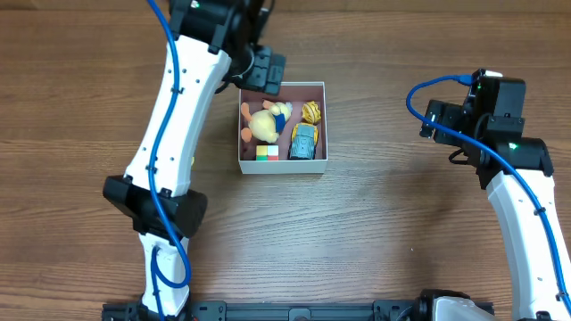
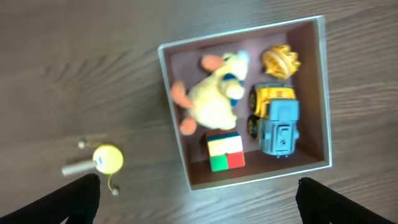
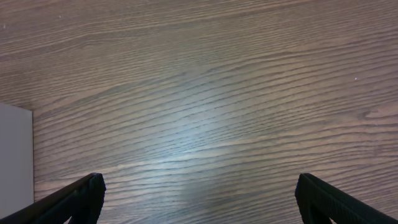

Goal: Pack container
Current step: 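Carry the cube over the box and release it inside, then move the left gripper to the yellow lollipop toy's stick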

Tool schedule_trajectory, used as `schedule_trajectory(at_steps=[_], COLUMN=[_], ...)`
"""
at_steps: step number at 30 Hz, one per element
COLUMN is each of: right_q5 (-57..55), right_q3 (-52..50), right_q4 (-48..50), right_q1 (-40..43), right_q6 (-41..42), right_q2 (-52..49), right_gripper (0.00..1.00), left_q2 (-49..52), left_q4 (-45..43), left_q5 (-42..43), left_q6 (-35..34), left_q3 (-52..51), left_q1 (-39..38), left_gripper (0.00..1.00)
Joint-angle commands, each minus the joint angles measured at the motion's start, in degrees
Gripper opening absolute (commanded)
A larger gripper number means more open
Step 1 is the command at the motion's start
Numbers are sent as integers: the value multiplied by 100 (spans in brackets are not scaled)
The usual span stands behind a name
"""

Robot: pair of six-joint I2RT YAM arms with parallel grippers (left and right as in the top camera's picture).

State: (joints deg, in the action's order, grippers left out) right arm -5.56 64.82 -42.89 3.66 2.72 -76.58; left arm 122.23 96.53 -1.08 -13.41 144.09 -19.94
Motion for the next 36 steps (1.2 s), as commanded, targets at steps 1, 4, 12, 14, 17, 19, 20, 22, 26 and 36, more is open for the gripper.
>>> schedule_trajectory(at_steps=[1,4,12,14,17,19,20,22,26,36], right_q5=[-83,-83,-83,-83,-83,-83,-83,-83,-83,-83], right_q3=[4,4,4,4,4,4,4,4,4,4], right_q4=[39,39,39,39,39,39,39,39,39,39], right_q1=[11,11,11,11,11,11,11,11,11,11], right_q6=[-42,-39,-39,-42,-42,-39,-42,-39,-42,-39], right_q2=[13,13,13,13,13,13,13,13,13,13], right_gripper=[100,100,100,100,100,100,100,100,100,100], left_q2=[-640,-1300,-3447,-3744,-3912,-3904,-3897,-3897,-3823,-2933], left_q4=[28,28,-341,-466,-511,-514,-549,-568,-205,-426], left_q5=[-74,-817,-1856,-1773,-1209,-922,-1001,-1139,-1038,-748], left_q6=[-1045,-2098,-3836,-4260,-4680,-4682,-4732,-5123,-6865,-8347], left_q3=[-734,-1770,-4631,-5021,-5294,-5327,-5327,-5327,-5331,-5396], left_q1=[348,619,997,1003,1001,1001,1003,1036,1333,2483], left_gripper=[100,100,100,100,100,100,100,100,100,100])
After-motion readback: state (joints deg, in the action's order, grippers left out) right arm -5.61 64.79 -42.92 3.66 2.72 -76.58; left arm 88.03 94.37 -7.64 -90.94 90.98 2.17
